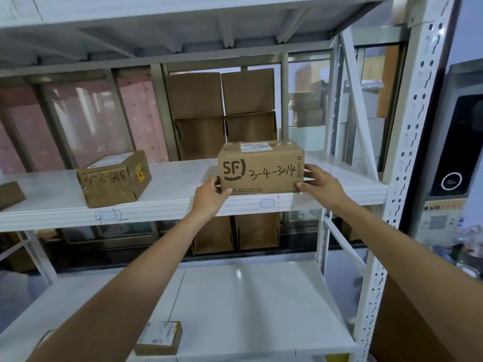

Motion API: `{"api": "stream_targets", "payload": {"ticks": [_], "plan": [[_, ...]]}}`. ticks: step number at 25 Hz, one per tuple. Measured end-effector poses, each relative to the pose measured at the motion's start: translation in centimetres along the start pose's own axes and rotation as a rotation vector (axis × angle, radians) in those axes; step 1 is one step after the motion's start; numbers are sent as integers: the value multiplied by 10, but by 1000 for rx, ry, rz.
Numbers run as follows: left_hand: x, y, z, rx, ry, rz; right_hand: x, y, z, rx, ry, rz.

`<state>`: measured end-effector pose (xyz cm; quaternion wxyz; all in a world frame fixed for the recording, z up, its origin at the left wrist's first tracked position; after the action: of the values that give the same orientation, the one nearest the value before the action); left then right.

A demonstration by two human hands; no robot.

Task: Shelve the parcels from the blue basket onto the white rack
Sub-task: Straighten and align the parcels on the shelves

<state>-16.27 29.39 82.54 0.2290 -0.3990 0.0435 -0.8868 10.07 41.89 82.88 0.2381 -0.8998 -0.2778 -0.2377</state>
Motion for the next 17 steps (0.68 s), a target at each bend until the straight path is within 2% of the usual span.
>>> {"api": "stream_targets", "payload": {"ticks": [13,15,17], "plan": [[-1,4,3,-26,-41,-5,-8,-1,-3,-120,180,36],[4,14,0,-32,20,6,-5,4,-5,-119,102,128],[27,34,-14,-58,71,111,5,23,-26,-20,92,399]]}}
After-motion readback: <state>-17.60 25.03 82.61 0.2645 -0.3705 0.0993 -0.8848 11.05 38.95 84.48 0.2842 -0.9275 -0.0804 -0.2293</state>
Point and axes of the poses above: each hand's wrist, its own y-axis away from the middle knuckle, its own x-axis out of the back of the hand, z = x × y, the point moved 9 cm from there along -y, towards the middle knuckle, and after that the axes turned 14 degrees about -z, right-handed, at the moved point
